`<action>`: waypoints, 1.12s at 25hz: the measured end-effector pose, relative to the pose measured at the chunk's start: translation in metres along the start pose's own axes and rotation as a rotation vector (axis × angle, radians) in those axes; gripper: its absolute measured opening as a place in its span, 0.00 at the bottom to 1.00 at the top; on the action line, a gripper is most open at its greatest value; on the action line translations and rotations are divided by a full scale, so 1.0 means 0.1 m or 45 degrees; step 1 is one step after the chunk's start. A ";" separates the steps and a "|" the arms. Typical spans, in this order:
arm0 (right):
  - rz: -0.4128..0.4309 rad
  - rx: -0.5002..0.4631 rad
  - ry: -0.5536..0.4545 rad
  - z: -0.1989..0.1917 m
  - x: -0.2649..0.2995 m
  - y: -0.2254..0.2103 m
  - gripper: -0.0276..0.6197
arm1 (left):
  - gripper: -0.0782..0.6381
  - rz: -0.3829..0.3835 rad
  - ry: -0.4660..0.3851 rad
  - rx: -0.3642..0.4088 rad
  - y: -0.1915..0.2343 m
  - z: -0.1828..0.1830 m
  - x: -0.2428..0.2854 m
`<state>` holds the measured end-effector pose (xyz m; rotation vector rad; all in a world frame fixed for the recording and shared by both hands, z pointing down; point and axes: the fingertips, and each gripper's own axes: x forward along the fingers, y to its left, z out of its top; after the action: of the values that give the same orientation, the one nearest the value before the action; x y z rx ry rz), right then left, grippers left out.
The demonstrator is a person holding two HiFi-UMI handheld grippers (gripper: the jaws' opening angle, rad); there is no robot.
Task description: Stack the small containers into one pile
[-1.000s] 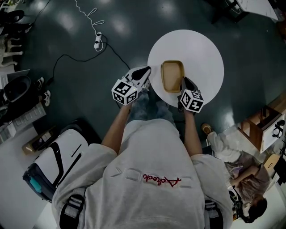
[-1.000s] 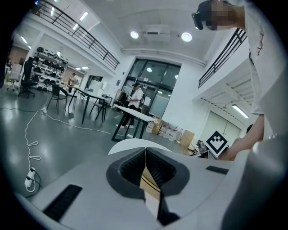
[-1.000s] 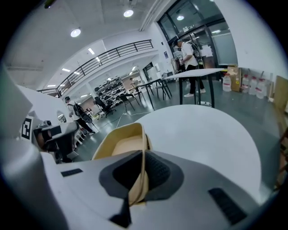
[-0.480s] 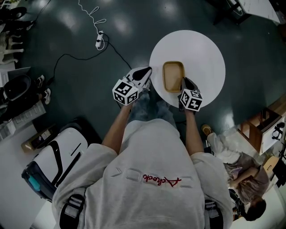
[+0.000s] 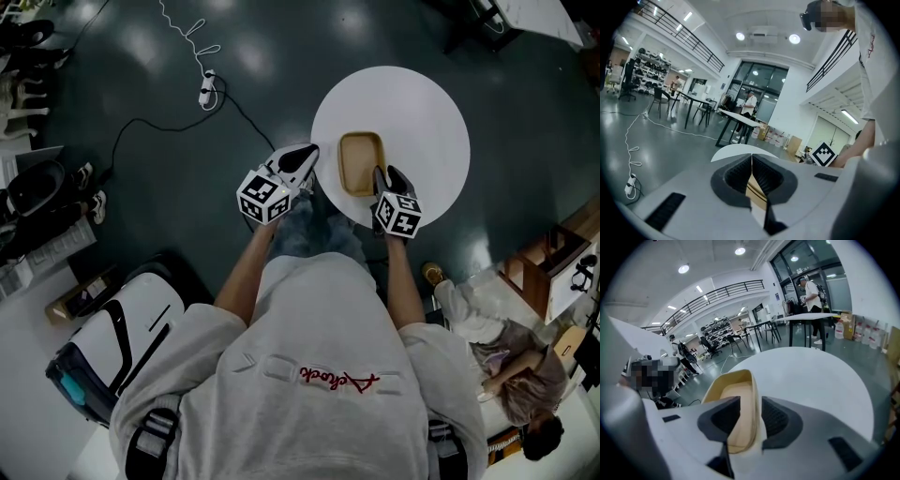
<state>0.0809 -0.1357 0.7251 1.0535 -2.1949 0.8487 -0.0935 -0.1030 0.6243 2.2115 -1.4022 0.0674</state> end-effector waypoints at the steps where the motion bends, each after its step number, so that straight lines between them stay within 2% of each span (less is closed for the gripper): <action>1: -0.007 0.001 -0.005 0.01 -0.01 -0.02 0.25 | 0.12 -0.002 0.001 0.000 -0.01 0.00 0.00; 4: -0.027 -0.003 -0.038 0.07 -0.07 -0.07 0.24 | 0.12 -0.009 0.002 0.004 -0.02 0.00 0.03; 8: -0.056 0.011 -0.081 0.14 -0.19 -0.16 0.13 | 0.12 -0.024 0.003 0.017 -0.07 0.04 0.08; 12: -0.054 0.024 -0.085 0.13 -0.30 -0.19 0.09 | 0.12 -0.047 0.001 0.035 -0.18 0.13 0.13; 19: -0.064 0.020 -0.143 0.29 -0.47 -0.23 0.08 | 0.12 -0.100 0.011 0.070 -0.31 0.30 0.26; 24: -0.081 -0.007 -0.216 0.56 -0.67 -0.28 0.07 | 0.12 -0.131 -0.007 0.096 -0.42 0.46 0.35; 28: -0.097 -0.016 -0.294 0.86 -0.86 -0.34 0.07 | 0.12 -0.167 -0.027 0.156 -0.55 0.72 0.46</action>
<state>0.1372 -0.1759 0.6196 1.2758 -2.3267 0.7087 -0.0412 -0.1556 0.5544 2.4062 -1.2920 0.0861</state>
